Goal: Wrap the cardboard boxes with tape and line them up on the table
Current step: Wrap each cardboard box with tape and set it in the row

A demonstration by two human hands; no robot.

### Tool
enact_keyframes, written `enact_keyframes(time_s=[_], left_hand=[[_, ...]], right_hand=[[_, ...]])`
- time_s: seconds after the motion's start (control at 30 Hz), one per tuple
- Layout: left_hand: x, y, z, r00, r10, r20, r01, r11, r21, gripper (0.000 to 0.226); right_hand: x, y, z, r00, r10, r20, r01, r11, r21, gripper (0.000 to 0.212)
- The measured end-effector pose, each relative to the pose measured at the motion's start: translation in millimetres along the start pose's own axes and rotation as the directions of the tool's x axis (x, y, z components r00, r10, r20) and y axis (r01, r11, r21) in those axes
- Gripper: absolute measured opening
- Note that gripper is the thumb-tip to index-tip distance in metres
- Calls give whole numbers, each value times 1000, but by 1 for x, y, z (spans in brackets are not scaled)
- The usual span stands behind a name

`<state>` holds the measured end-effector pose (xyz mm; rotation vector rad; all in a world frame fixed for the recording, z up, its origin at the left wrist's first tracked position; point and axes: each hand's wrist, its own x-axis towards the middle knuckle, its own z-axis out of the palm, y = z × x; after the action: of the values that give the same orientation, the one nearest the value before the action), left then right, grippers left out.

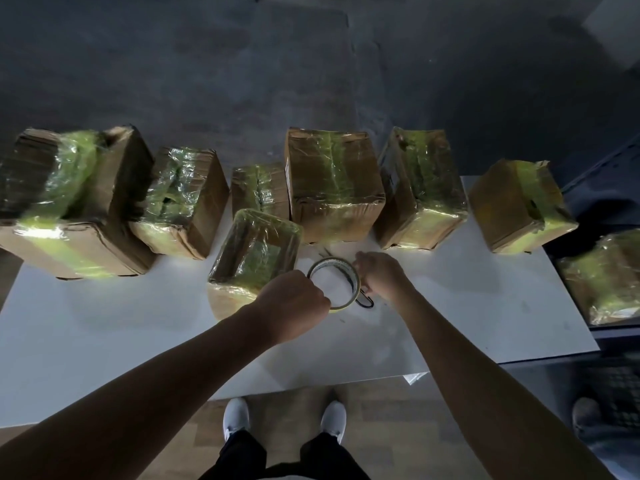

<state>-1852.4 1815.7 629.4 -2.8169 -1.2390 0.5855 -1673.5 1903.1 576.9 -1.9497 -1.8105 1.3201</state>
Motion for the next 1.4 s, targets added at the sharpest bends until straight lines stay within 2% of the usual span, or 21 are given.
enact_keyframes(time_s=[0.03,0.07,0.17,0.33,0.5,0.63,0.73,0.83,0.87,0.93,1.03,1.13,1.17,1.23,1.3,1.33,1.4], left_hand=[[0,-1,-1,1000,-4,-8,4,1000,5,20],[0,-1,-1,1000,-6,-17,6,1000,9,21],[1,1,-2,1000,1,-6,-1,1000,27,22],[4,0,-1,999,-14,-34,15,1000,5,21],[1,-1,6,980,-30,-195,12,996,-93,29],[-9,0,7,952,15,-304,-51,992,-112,7],[-12,0,9,867,21,-498,-120,979,-167,9],[-15,3,9,765,-57,-642,-169,943,-286,14],[-16,4,9,733,-98,-673,-180,926,-331,14],[-21,3,6,652,-262,-712,-211,839,-502,11],[-28,-1,1,510,-586,-630,-252,598,-761,11],[-36,-8,-4,388,-800,-458,-176,423,-889,19],[-40,-12,-5,358,-832,-424,-153,396,-906,17],[-51,-22,0,293,-850,-437,0,457,-889,14],[-61,-36,12,313,-850,-423,228,500,-836,37],[-64,-42,19,349,-870,-347,297,454,-840,50],[-68,-50,27,399,-906,-142,340,290,-895,72]], right_hand=[[-4,-8,-4,998,45,46,-52,988,143,47],[-7,-12,-8,993,43,111,-61,984,165,51],[-12,-16,-17,976,-19,216,8,999,52,48],[-9,-6,-26,944,-142,299,139,990,31,36],[-2,18,-6,967,-52,251,89,986,-141,22],[-1,35,21,979,32,201,48,924,-380,31],[-1,37,34,983,61,172,10,923,-385,33],[1,29,35,993,3,117,60,847,-527,37],[2,23,34,995,-51,87,91,829,-552,35],[2,6,31,987,-159,33,157,876,-455,29],[-3,-27,29,946,-318,-67,292,922,-252,31],[-16,-60,34,896,-432,-98,419,899,-129,35],[-22,-69,38,879,-468,-90,461,883,-88,36],[-33,-80,47,830,-556,-33,553,830,-70,41],[-40,-84,55,812,-583,27,583,809,-79,50],[-42,-85,57,816,-578,32,578,813,-70,53],[-47,-85,62,822,-569,7,569,822,-40,55]])
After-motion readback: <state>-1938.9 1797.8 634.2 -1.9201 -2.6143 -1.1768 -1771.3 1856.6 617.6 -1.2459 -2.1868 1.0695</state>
